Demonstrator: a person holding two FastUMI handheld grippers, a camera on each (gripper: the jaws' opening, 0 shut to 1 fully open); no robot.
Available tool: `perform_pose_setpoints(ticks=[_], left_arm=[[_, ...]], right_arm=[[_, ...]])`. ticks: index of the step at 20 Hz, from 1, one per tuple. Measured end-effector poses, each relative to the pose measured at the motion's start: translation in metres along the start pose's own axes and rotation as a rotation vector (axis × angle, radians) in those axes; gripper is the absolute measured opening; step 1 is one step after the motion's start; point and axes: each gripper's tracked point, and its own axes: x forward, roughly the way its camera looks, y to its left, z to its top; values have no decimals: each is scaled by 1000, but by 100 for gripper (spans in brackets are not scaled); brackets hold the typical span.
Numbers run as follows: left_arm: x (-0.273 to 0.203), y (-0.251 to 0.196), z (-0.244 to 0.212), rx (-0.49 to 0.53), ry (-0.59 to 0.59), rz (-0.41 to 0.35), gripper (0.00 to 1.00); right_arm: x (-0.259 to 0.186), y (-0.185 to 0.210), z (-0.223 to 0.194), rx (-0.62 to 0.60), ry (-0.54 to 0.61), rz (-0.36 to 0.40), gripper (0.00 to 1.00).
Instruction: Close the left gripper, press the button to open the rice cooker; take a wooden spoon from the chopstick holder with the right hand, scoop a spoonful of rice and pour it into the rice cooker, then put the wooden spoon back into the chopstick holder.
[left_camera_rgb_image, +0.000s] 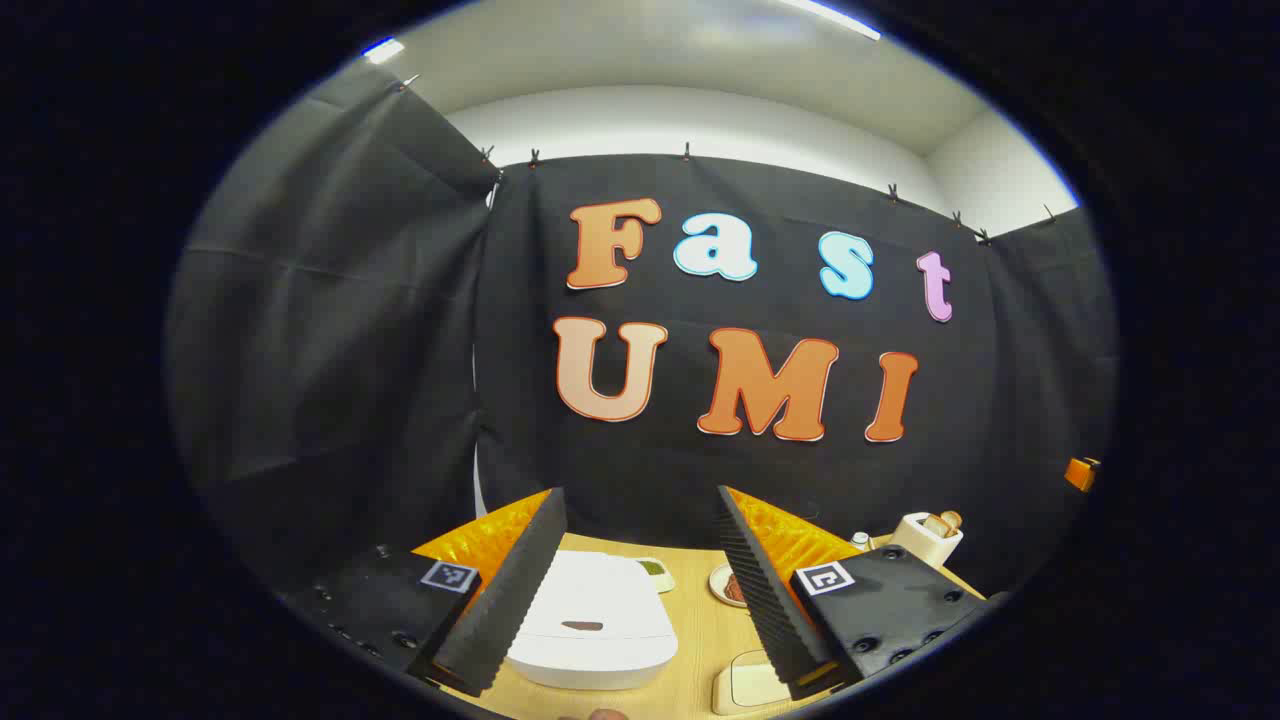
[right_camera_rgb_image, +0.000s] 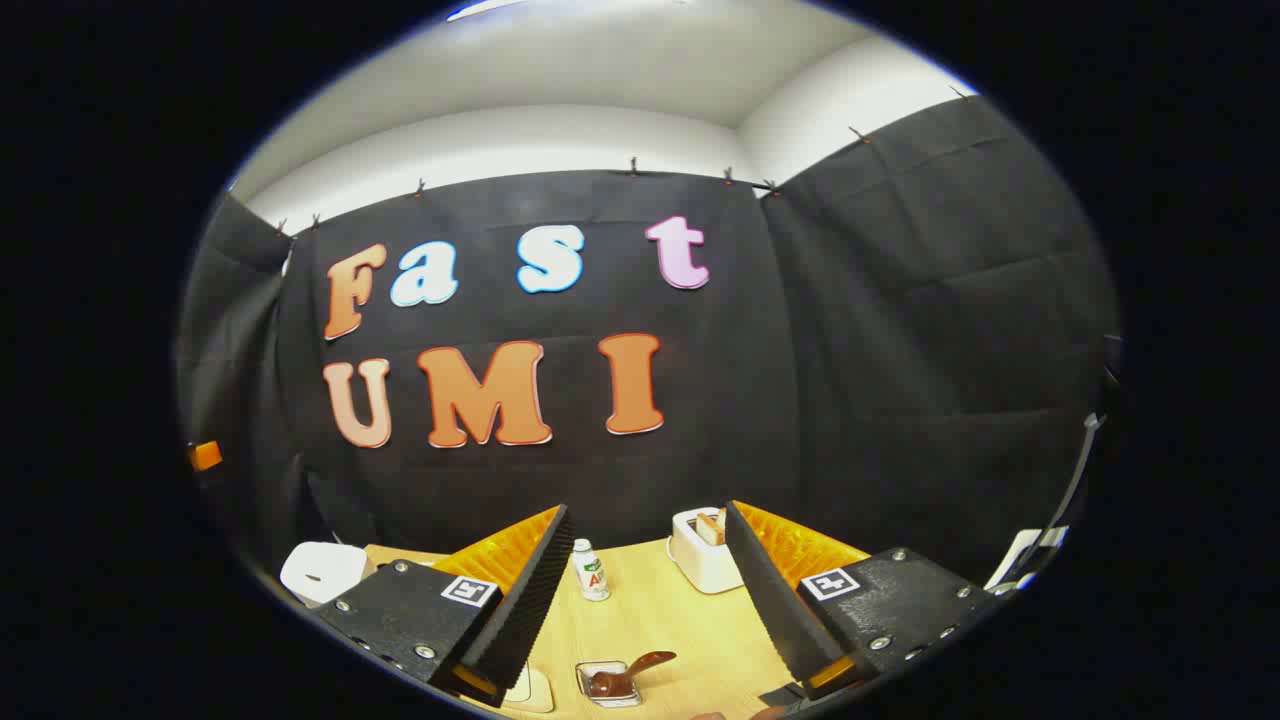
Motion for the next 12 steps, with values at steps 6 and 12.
perform_pose_setpoints(ticks=[6, 12], left_arm=[[-12, 2, 6, 9, -32, 32, 100], [-7, -8, 4, 19, -19, 24, 100]], right_arm=[[11, 20, 2, 25, 12, 73, 95], [16, 22, -8, 22, 33, 80, 95]])
